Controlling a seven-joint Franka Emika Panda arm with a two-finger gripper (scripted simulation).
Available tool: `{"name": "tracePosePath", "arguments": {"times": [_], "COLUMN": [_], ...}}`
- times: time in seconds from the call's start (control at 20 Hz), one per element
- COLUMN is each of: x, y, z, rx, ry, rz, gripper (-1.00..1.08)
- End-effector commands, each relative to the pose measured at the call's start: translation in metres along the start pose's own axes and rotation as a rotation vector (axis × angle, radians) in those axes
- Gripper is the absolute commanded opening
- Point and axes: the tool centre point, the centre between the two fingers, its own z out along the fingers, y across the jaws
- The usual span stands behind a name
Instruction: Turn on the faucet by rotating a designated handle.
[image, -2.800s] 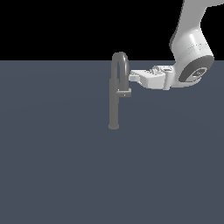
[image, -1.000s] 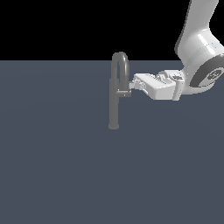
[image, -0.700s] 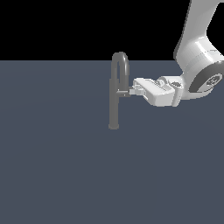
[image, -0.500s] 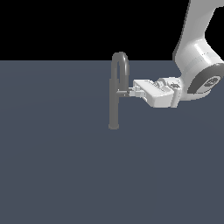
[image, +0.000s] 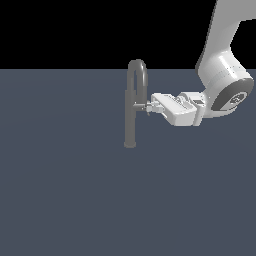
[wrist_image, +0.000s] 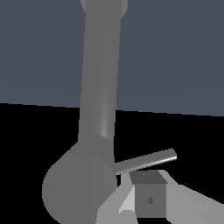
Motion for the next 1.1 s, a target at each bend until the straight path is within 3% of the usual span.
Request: {"name": "tracePosePath", "arguments": {"times": [0.0, 0.45, 0.5, 0.55, 1.05], "x": [0.017, 0.058, 0.058, 0.011, 0.044], "y": [-0.004, -0.011, -0.011, -0.006, -0.027], "z": [0.0, 0.0, 0.0, -0.008, -0.003], "rx": [0.011, 0.023, 0.023, -0.011, 0.01], "ry": [0.006, 0.005, 0.005, -0.015, -0.003], "rz": [0.016, 0.058, 0.058, 0.009, 0.04], "gripper": [-1.0, -1.0, -1.0, -1.0, -1.0]}}
